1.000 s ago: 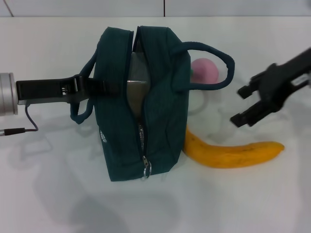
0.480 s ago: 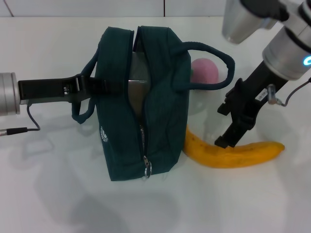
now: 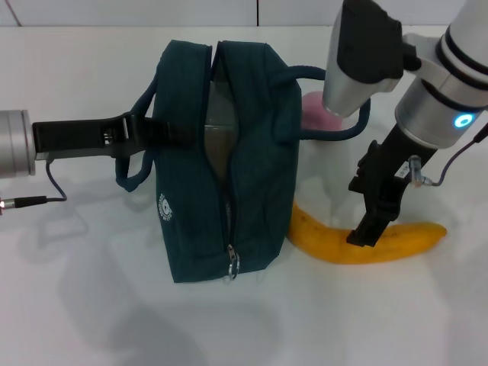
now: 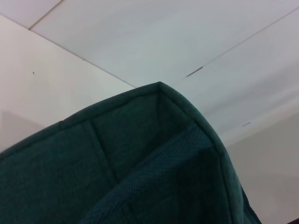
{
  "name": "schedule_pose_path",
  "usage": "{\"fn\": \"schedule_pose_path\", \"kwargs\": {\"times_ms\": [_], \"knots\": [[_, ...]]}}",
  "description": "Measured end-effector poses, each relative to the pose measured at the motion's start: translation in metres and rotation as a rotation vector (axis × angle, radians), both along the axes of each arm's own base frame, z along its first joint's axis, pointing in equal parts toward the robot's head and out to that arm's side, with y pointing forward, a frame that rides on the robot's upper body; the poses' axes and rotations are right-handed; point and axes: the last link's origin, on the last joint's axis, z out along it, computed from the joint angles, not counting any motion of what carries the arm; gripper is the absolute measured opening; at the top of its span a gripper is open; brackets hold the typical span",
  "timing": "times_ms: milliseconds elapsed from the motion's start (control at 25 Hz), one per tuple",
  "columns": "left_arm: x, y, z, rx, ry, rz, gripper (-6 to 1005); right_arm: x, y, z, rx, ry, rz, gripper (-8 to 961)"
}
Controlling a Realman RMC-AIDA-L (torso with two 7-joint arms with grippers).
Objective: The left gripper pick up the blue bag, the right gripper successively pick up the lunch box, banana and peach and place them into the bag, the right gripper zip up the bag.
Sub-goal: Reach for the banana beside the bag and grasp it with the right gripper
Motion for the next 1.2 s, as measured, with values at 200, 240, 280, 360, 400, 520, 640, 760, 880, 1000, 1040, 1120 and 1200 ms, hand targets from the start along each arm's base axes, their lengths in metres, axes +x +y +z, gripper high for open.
{"fn": "schedule_pose_path", "kwargs": {"times_ms": [200,240,280,360,400,520,640,760,880,1000,1040,1120,1200], "knots": [[0.000,0.001,0.000,0.006,0.003,0.002,36,0.004,0.000,-0.009,-0.002,-0.018,0.007,878],[0.000,0.002,0.000,0.007,0.004,0.003,36,0.005,0.000,-0.011,-0.004,-0.020,0.008,878],[0.000,0.002,0.000,0.009,0.002,0.003,36,0.005,0.000,-0.012,-0.005,-0.020,0.010,877],[0.001,0.003,0.001,0.012,-0.001,0.002,36,0.005,-0.001,-0.013,-0.006,-0.023,0.015,877],[0.002,0.004,0.001,0.013,-0.002,0.000,36,0.005,-0.001,-0.014,-0.007,-0.023,0.016,877],[0.004,0.005,0.000,0.008,-0.008,-0.001,36,0.006,-0.003,-0.016,-0.017,-0.027,0.012,876],[0.004,0.006,-0.002,-0.003,-0.015,0.000,37,0.008,-0.004,-0.020,-0.023,-0.041,0.003,876],[0.005,0.007,-0.002,-0.006,-0.016,-0.002,37,0.010,-0.005,-0.023,-0.026,-0.057,0.007,875],[0.006,0.007,-0.002,-0.006,-0.016,-0.002,37,0.011,-0.007,-0.026,-0.033,-0.069,0.016,873],[0.005,0.008,-0.002,-0.003,-0.014,0.000,37,0.011,-0.008,-0.027,-0.037,-0.066,0.016,853],[0.005,0.008,-0.002,-0.001,-0.014,0.001,37,0.011,-0.009,-0.028,-0.040,-0.064,0.014,844],[0.005,0.008,-0.002,0.001,-0.013,0.002,37,0.011,-0.009,-0.029,-0.043,-0.063,0.011,825],[0.005,0.008,-0.002,0.001,-0.013,0.003,37,0.012,-0.010,-0.031,-0.046,-0.062,0.011,806]]}}
